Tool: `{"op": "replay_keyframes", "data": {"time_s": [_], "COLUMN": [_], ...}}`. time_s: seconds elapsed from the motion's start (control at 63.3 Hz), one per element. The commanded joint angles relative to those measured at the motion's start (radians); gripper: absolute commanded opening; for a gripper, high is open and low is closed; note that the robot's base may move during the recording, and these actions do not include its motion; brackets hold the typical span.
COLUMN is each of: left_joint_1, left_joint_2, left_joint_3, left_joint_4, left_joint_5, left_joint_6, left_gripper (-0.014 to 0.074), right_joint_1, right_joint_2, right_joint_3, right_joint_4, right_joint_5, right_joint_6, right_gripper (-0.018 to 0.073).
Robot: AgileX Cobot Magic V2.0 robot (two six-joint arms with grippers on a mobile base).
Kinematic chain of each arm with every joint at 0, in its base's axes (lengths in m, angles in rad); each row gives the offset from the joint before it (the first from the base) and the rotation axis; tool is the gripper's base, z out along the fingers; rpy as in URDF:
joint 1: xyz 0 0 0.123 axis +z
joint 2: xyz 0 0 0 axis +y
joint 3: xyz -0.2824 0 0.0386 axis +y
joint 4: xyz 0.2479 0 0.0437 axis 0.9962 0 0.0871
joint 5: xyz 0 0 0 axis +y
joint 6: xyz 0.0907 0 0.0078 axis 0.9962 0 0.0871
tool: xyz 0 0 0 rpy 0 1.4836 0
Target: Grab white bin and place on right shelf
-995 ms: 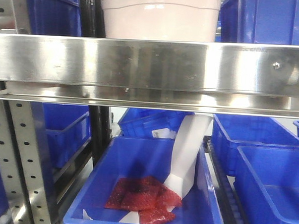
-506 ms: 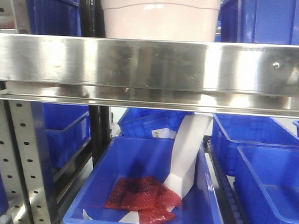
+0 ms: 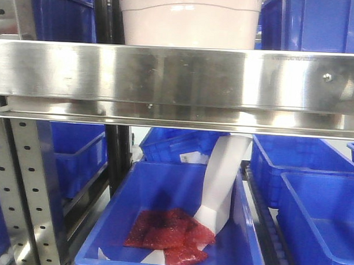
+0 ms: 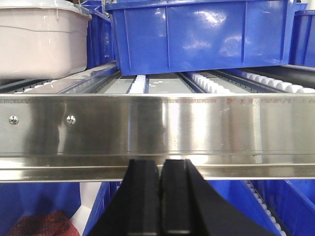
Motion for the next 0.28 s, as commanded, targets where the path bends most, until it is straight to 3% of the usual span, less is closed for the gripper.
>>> {"op": "replay_keyframes", "data": {"time_s": [0.0,0.269], "left_joint_1": [0.002,0.002], "left_joint_2": [-0.011,-0.011], "left_joint_3": [0.019,0.019], "left_joint_4": [-0.009,-0.009], "left_joint_5": [-0.083,-0.083], "left_joint_6": [-0.011,-0.011], "left_gripper": [-0.0118,-0.0118], "right_joint_1": [-0.007,-0.007], "right_joint_2": [-0.008,-0.008], "right_joint_3": [-0.004,-0.004], "right_joint_4": [-0.006,-0.006], "right_joint_5": [-0.094,-0.094], "right_joint_6": [-0.008,-0.008], "right_gripper": [0.0072,0.0072]}}
